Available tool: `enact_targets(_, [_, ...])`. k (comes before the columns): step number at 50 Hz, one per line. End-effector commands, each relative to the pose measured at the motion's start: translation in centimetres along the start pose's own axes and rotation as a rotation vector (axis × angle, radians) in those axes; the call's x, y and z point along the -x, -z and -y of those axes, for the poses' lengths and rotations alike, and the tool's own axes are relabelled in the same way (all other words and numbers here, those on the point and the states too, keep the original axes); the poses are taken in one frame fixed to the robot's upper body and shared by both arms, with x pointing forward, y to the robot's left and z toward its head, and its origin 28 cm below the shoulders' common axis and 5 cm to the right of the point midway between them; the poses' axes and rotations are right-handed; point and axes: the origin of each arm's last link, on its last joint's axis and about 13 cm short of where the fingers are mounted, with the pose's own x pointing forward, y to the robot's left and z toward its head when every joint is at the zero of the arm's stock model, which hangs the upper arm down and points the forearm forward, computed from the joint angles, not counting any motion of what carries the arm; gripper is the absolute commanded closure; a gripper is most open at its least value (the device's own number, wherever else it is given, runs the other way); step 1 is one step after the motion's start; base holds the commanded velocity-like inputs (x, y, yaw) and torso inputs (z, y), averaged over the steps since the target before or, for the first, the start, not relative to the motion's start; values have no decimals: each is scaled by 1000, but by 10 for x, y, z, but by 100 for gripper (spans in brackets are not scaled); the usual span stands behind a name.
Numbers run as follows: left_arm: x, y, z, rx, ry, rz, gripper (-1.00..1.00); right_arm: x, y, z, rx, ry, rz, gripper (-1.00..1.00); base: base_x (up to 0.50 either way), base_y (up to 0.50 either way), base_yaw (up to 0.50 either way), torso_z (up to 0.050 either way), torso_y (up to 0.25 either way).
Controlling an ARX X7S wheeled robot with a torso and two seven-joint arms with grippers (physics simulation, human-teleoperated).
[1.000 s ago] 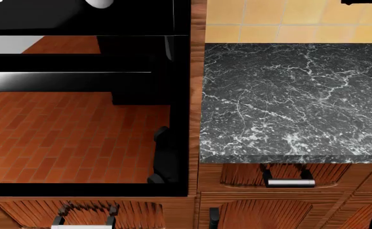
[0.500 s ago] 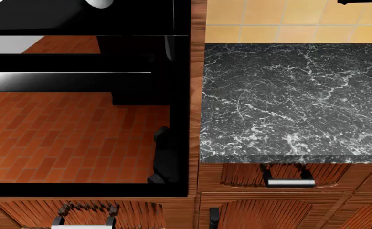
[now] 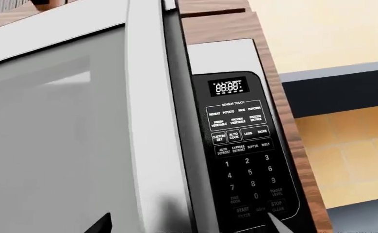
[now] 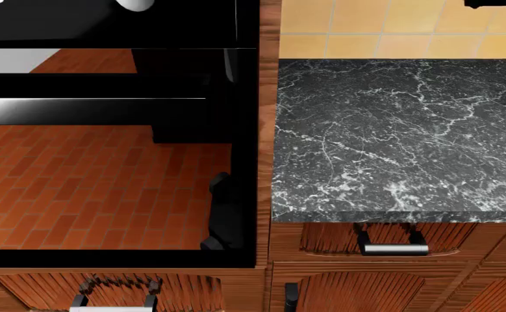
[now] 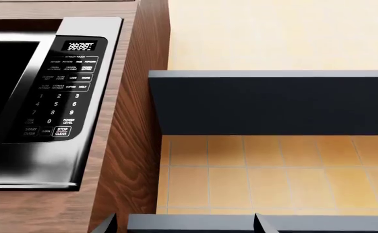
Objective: Open the microwave door
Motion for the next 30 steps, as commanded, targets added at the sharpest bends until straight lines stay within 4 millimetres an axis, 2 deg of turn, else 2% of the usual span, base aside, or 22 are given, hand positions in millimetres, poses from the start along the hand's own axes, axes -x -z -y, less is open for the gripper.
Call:
enact_targets(1, [17,-3,13,-11,64,35,-100,2,1,0,-3,3,-1,-100,0,0,0,0,0])
enact_targets(16, [37,-3,32,-10,175,40,-100,1,-2,1,1,6,5,-100,0,0,0,0,0])
enact_targets(30, [32,-5,51,2,278,14,-100,0,0,1,1,7,5,-100,0,0,0,0,0])
